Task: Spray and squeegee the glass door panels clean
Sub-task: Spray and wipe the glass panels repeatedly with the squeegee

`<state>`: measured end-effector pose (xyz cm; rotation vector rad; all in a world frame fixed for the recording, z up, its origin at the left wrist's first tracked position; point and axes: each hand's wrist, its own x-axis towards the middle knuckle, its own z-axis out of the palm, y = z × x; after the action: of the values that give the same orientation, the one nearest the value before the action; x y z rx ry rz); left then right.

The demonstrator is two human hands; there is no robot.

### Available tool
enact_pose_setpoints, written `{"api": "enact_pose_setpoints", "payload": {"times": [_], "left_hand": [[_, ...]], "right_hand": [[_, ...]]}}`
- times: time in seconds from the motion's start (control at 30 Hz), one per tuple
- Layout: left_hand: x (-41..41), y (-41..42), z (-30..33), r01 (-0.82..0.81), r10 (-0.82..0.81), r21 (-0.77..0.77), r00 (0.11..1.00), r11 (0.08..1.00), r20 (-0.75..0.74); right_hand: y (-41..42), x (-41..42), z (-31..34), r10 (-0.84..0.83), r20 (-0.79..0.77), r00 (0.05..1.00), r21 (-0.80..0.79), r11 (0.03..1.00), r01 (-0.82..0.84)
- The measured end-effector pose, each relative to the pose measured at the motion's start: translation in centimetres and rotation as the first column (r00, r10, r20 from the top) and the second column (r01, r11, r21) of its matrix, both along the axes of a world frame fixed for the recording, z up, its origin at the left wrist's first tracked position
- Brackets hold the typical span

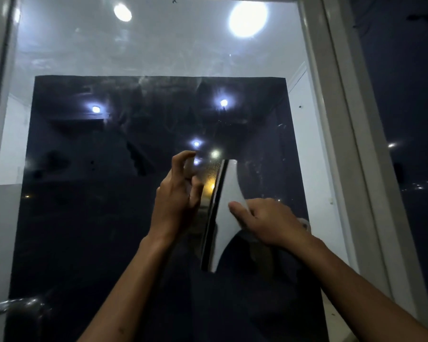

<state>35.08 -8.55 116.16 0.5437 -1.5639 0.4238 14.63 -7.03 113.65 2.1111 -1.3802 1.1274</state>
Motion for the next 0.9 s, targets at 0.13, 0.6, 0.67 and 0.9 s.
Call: {"api": "enact_pose_setpoints", "payload": {"times": [0.13,0.6,0.67,0.9], "left_hand": [[0.0,0.3,-0.9,-0.001,0.001,-0.022,1.000,1.000,-0.013],[-1.0,-1.2,-2.5,0.012,-0.012,-0.020,1.000,1.000,0.011],[-1.0,-1.3,-2.6,0.005,-0.005,-0.014,1.000,1.000,0.000],[-1.5,-2.0,-3.5,0.018,-0.018,0.009,1.000,1.000,0.015]], "right_hand": [[-0.1,2.7,1.3,-0.086,-0.249,0.965,-0.020,0.996,0.084],[-1.1,-2.9,4.3,-0.263,-0.223,0.939,-0.043,0.965,0.260],[-1.3,-2.3,4.5,-0.256,-0.230,0.939,-0.051,0.967,0.251],[-1.7,-7.7,2.7,-0.298,-0.041,0.954,0.129,0.945,0.301]]}}
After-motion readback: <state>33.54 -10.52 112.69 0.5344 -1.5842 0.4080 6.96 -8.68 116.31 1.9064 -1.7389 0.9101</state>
